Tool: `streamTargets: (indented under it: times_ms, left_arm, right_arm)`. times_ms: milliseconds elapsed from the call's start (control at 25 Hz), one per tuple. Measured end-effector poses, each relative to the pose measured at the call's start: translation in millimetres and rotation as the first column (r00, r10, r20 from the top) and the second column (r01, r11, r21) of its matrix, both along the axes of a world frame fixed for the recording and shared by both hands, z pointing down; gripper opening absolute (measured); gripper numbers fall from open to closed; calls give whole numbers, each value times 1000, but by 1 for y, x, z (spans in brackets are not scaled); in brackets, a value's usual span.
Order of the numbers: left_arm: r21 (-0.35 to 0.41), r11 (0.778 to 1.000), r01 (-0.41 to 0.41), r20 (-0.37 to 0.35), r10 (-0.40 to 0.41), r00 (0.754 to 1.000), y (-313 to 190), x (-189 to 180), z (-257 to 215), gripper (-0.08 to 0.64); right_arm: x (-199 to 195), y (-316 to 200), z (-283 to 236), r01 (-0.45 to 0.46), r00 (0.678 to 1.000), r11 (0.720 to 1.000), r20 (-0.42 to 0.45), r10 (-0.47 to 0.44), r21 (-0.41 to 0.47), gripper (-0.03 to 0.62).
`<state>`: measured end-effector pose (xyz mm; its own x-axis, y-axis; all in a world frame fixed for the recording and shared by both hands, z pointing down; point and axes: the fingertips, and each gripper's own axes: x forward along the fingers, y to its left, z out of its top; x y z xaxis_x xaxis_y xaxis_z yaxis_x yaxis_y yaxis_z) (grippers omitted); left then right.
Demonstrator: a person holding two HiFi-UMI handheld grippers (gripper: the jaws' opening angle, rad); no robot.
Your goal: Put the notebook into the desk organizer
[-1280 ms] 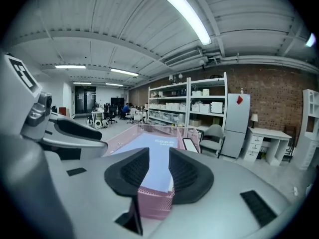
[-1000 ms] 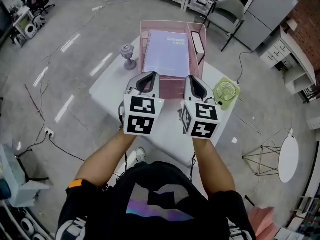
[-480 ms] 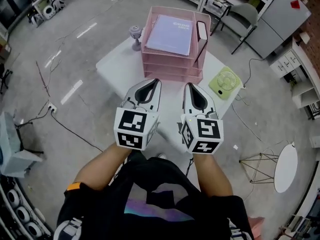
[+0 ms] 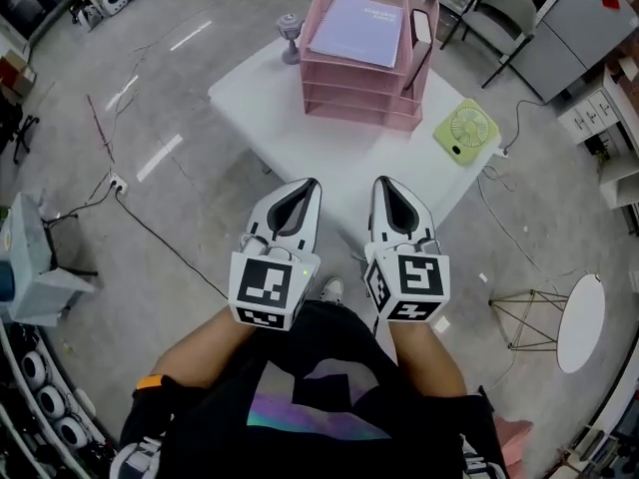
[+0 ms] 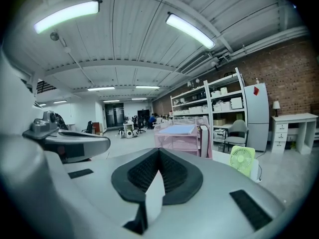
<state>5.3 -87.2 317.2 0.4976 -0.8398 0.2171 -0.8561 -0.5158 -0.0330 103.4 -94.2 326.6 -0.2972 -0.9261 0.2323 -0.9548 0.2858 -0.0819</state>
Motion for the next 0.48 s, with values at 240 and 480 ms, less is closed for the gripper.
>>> streamTargets:
  times_ms: [240,480]
  left_arm:
    - [-37,997,-62,20,63,998,33,-22,20,8]
    - [-35,996,-81,40,82,996,60,-55,29,8]
  right_arm:
    - [-28,38,22,-22,1000,998,-16,21,-55,17]
    - [-61,74,30,-55,998,996,-11,55,-70,17]
